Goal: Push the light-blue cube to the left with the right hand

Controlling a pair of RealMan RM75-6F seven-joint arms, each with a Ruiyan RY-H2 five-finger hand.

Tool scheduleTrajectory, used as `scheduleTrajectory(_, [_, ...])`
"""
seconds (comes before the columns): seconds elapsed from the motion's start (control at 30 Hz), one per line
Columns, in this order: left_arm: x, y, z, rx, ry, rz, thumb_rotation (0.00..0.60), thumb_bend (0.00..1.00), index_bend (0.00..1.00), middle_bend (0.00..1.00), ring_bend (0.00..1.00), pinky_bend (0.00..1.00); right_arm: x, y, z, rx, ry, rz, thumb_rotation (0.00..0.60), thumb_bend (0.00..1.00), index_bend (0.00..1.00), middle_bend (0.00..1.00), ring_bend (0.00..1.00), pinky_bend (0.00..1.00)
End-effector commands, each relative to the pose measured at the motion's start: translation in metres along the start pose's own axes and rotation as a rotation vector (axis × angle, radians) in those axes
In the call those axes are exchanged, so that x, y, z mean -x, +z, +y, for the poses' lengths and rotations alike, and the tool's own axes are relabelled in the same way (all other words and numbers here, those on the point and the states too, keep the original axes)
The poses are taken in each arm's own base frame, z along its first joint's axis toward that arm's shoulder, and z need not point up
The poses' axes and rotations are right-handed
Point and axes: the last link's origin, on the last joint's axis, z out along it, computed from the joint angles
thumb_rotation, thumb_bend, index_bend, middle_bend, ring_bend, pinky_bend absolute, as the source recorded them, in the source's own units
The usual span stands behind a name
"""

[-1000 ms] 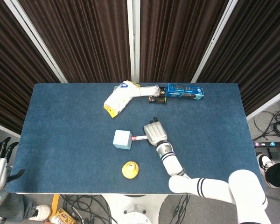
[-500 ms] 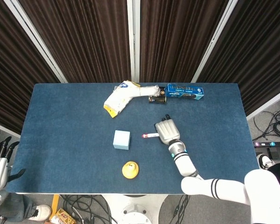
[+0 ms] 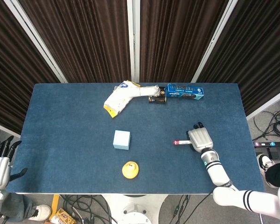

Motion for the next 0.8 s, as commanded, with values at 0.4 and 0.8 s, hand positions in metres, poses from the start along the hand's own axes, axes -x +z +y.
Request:
scheduleTrajectory(0.4, [0.000,0.000,-0.001,-0.003,-0.007,0.004,0.600,0.06,0.22,0.15,0.12,0.09,-0.008,-0.031,0.035,0.060,0.071,0.068,0.600,0.18,0.23,0.29,0.01,0.04])
scheduleTrajectory(0.8, [0.003,0.003,-0.004,-0.012,-0.033,-0.020,0.600,0.06,0.22,0.15,0.12,0.09,-0.004,-0.149,0.103,0.064,0.186,0.321,0.600,0.18,0.05,0.12,0.00,0.00])
